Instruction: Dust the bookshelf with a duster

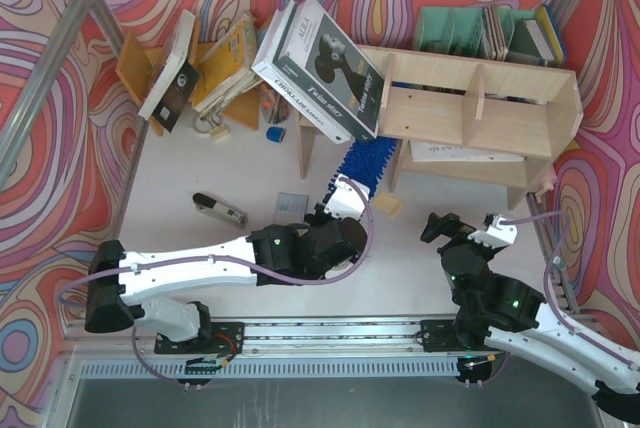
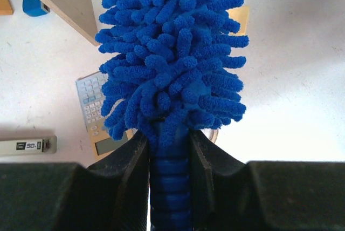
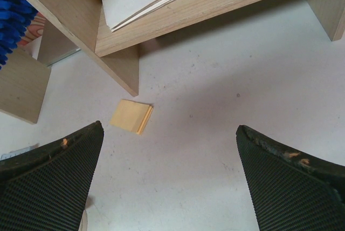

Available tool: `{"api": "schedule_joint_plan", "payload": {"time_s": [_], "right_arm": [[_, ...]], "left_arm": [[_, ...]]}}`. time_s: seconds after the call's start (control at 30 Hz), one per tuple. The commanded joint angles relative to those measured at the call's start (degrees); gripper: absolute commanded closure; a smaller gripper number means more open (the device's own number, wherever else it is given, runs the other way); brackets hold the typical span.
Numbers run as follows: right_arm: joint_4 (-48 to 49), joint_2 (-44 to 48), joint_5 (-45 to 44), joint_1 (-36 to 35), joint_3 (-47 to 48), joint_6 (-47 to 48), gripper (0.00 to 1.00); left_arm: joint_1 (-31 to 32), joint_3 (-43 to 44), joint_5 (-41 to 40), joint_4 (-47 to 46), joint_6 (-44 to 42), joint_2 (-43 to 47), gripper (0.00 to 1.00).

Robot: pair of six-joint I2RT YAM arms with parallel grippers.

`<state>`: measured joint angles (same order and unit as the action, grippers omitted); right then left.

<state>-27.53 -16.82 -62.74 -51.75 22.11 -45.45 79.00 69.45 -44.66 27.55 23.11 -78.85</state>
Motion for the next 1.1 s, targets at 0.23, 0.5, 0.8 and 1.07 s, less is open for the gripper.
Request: {"api": "schedule_joint_plan", "payload": {"time_s": [0.23, 0.5, 0.8, 1.07], "right_arm": [[-0.5, 1.2, -1.5, -0.2, 0.7, -0.9, 0.01], [-0.4, 1.1, -1.5, -0.3, 0.7, -0.9, 0.01], [-0.6, 1.0, -1.5, -0.2, 0.8, -1.0, 0.01], [-0.6, 1.1, -1.6, -0.3, 0.7, -1.3, 0.01]], "left_arm": [[1.4, -2.8, 6.2, -3.7, 6.3, -4.5, 1.0], [1.4, -1.9, 8.4, 1.3, 8.1, -11.4, 1.0], [1.3, -1.3, 2.4, -1.7, 6.6, -6.3, 1.0], [1.3, -3.4, 1.7, -8.1, 6.0, 2.8, 1.0]]}}
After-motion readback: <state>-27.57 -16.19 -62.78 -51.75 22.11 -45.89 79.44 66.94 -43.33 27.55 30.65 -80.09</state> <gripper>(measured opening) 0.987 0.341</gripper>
